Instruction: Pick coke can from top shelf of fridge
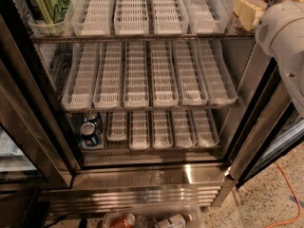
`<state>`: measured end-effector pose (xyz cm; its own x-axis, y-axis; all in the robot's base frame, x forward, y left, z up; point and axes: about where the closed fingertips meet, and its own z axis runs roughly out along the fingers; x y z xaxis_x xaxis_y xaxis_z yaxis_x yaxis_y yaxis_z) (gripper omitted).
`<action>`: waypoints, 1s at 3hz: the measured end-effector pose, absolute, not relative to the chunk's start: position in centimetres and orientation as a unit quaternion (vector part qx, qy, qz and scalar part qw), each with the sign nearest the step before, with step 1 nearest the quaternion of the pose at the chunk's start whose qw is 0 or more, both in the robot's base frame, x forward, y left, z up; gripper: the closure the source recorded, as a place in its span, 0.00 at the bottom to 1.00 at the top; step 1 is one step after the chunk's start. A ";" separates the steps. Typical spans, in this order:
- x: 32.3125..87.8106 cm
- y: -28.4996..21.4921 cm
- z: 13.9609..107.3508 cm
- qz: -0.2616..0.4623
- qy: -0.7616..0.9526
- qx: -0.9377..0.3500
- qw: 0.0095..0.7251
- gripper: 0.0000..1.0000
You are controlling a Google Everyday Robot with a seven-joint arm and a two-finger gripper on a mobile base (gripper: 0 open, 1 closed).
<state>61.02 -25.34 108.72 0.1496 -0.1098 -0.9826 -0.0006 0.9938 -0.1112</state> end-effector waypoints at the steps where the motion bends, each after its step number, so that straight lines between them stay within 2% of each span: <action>1: 61.5 -25.2 108.5 -0.027 0.661 -0.041 0.749 0.32; 3: 62.6 -25.0 107.7 -0.020 0.678 -0.040 0.734 0.32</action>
Offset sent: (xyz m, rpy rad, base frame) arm 0.0219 0.0001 -0.0124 0.0375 0.1022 0.0188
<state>62.59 -25.02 107.66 0.0807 -0.0837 -0.9932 -0.0258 0.9960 -0.0860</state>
